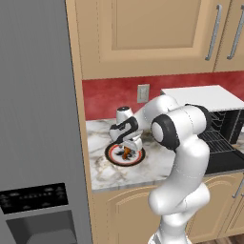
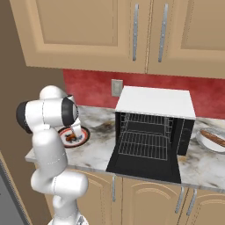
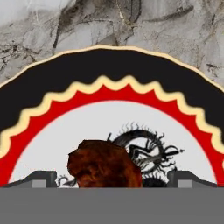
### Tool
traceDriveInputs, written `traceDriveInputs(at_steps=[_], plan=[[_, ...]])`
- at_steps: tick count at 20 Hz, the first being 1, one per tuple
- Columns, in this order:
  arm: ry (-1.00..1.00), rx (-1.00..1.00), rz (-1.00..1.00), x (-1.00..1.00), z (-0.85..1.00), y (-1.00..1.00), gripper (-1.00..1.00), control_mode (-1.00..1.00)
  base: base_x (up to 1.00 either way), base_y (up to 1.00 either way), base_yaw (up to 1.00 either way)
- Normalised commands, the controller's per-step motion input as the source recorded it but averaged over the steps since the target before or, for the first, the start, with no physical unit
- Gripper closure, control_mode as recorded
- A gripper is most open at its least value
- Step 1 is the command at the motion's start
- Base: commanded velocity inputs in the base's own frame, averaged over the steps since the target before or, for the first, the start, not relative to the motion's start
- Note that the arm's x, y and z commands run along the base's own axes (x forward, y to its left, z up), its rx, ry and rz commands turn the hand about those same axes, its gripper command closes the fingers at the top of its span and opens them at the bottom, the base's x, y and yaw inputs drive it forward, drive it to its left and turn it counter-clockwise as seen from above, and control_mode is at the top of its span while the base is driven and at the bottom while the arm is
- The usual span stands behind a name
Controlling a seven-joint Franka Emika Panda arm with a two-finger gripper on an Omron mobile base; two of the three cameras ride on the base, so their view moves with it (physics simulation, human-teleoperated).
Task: Open the toaster oven door. Place the baguette on the top rack in the toaster oven and place the chicken drumstick on the bottom rack.
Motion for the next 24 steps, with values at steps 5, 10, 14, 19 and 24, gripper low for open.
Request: traceDriveInputs(at_steps=[5,10,14,19,24], plan=[[0.0,0.0,-0.04,-0.4,-0.01,0.0,-1.0,-1.0,0.0,0.0,0.0],[0.0,0.0,-0.03,-0.07,-0.08,-0.05,-1.0,-1.0,0.0,0.0,0.0],[0.0,0.0,-0.01,0.0,0.0,-0.1,1.0,-1.0,0.0,0.0,0.0],[0.0,0.0,0.0,0.0,0.0,-0.02,1.0,-1.0,0.0,0.0,0.0],[0.0,0.0,0.0,0.0,0.0,0.0,1.0,-1.0,0.0,0.0,0.0]])
